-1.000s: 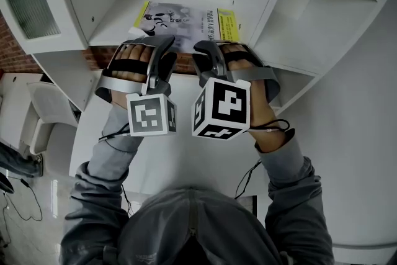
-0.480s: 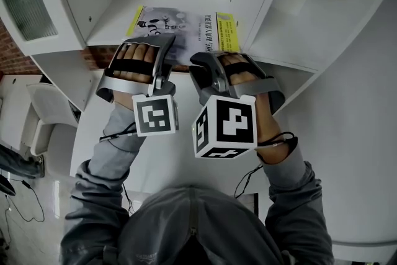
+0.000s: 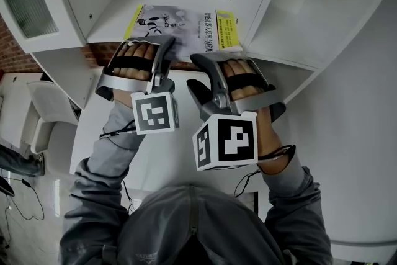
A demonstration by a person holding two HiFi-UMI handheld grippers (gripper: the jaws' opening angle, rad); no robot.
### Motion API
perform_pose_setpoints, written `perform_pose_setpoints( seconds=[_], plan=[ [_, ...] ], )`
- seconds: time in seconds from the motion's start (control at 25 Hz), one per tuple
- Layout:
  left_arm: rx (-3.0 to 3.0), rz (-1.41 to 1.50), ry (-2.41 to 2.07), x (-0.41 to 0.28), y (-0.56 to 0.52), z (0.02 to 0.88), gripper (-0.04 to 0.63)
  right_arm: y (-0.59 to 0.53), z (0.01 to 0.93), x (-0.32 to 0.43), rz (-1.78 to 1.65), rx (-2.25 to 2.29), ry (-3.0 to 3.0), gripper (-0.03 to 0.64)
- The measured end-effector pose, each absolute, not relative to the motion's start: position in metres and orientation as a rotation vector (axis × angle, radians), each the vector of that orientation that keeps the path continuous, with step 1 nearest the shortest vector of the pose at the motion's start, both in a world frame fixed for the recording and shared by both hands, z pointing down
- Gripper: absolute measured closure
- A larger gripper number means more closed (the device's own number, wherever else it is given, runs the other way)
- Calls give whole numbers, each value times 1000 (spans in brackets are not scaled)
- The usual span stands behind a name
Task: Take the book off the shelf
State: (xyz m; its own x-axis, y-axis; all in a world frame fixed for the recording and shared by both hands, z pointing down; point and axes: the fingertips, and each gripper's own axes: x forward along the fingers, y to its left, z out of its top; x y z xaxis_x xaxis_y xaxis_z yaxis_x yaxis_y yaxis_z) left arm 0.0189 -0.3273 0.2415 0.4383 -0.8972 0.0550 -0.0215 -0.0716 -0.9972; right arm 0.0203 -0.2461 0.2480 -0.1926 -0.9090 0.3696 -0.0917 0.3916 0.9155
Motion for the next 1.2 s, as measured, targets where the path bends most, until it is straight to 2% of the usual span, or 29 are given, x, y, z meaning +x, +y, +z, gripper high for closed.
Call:
perform_pose_setpoints(
  seconds=[0.12,0.28,0.8,0.84,0.92,0.96,1.0,1.08,1.16,1.2],
  plan=[
    [-1482,-907,857,20,-323,244,517,-240,231,27,-1036,989,-1530,348],
    [-1501,-935,865,21,-319,241,517,-252,222,40,-1041,1015,-1448,327],
    [-1529,-963,857,19,-296,235,515,-314,249,63,-994,1056,-1316,322],
    [-1525,-965,856,19,-295,236,514,-313,246,62,-1007,1084,-1327,338],
    [-1517,-958,855,19,-294,236,512,-311,238,60,-1028,1130,-1339,510],
    [-1512,-949,857,18,-294,235,511,-310,236,59,-1038,1139,-1335,515],
    [-1503,-943,859,18,-295,234,488,-310,235,59,-1048,1141,-1327,518],
    [-1464,-964,867,14,-302,236,369,-309,236,59,-1056,1135,-1319,518],
    [-1409,-1015,878,6,-312,239,311,-306,236,57,-1058,1129,-1330,522],
    [-1397,-1031,885,2,-316,241,307,-304,236,57,-1062,1127,-1326,522]
  ],
)
